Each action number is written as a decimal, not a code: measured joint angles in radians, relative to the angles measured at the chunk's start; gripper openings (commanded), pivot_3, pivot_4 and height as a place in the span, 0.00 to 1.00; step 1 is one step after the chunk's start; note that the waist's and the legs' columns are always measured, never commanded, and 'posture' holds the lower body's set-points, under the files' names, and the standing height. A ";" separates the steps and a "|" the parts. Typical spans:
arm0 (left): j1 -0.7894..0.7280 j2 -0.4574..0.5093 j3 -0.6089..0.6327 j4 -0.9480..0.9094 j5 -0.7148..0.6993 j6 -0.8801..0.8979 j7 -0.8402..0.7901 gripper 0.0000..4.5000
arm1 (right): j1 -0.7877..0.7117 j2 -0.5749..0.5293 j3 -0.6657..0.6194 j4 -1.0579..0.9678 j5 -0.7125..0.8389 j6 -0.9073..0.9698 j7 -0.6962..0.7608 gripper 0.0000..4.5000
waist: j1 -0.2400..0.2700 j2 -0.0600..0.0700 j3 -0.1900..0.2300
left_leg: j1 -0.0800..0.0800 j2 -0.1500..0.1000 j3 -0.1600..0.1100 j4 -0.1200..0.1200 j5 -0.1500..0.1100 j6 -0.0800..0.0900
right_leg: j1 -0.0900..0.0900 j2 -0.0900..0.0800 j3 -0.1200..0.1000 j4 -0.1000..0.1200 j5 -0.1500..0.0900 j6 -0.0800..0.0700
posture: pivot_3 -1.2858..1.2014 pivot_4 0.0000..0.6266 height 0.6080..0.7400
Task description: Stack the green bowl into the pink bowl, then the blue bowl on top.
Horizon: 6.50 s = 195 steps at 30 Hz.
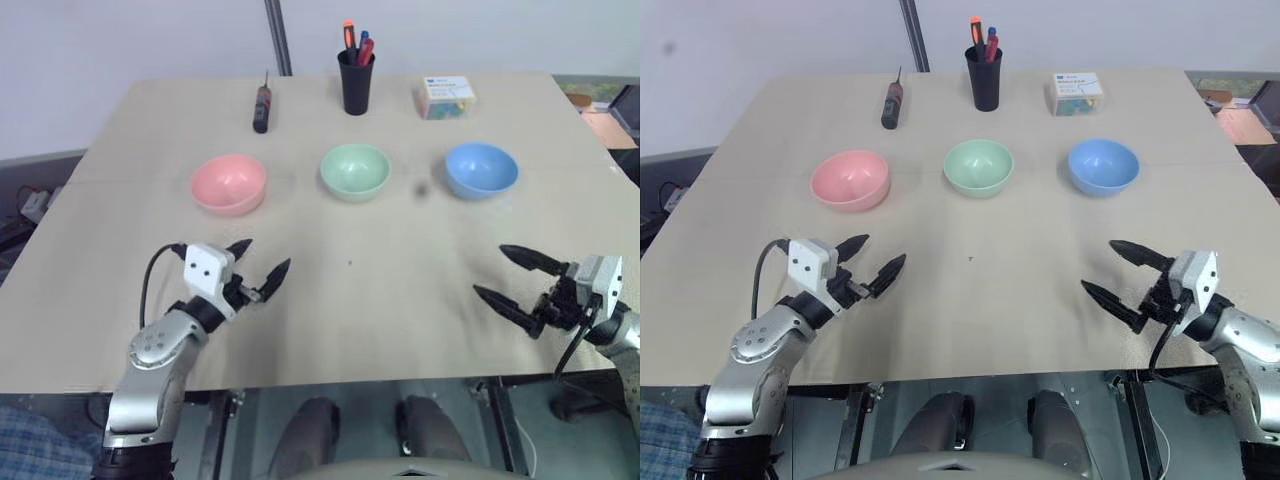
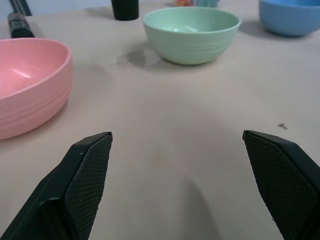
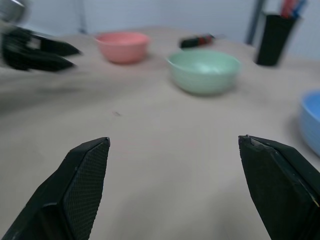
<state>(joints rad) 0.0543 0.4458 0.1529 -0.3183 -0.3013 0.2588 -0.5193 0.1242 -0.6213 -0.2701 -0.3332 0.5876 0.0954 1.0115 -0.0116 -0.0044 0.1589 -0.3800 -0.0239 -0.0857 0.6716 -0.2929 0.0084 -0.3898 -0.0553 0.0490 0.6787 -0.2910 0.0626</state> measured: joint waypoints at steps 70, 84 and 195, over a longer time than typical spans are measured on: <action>-0.465 0.295 -0.566 0.094 0.499 -0.261 -0.510 0.02 | -0.053 -0.009 0.045 -0.094 -0.020 0.029 -0.037 0.97 | 0.000 -0.002 0.000 | -0.001 -0.001 -0.002 0.003 0.000 0.000 | 0.001 0.001 -0.003 0.000 0.000 0.000 | 0.52 0.24 1.00; -0.458 0.266 -0.549 0.091 0.443 -0.244 -0.555 0.99 | -0.042 -0.009 0.048 -0.089 -0.034 0.022 -0.037 0.97 | -0.003 -0.002 0.001 | 0.000 -0.001 -0.002 0.003 0.000 0.000 | 0.002 0.001 -0.003 0.001 0.000 0.000 | 0.52 0.24 1.00; 0.020 0.072 0.294 0.016 -0.325 -0.173 -0.247 1.00 | -1.158 0.217 0.652 0.553 -0.635 -0.078 0.433 0.01 | -0.051 0.000 0.002 | -0.019 0.000 -0.002 -0.001 0.004 -0.006 | -0.020 -0.005 -0.002 0.001 0.000 0.000 | 0.52 0.24 1.00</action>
<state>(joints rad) 0.0742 0.5173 0.4465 -0.3020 -0.6265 0.0854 -0.7659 -1.0342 -0.4044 0.3819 0.2201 -0.0479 0.0177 1.4441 -0.0628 -0.0047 0.1605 -0.3986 -0.0237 -0.0877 0.6710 -0.2893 0.0020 -0.4100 -0.0605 0.0465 0.6797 -0.2910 0.0621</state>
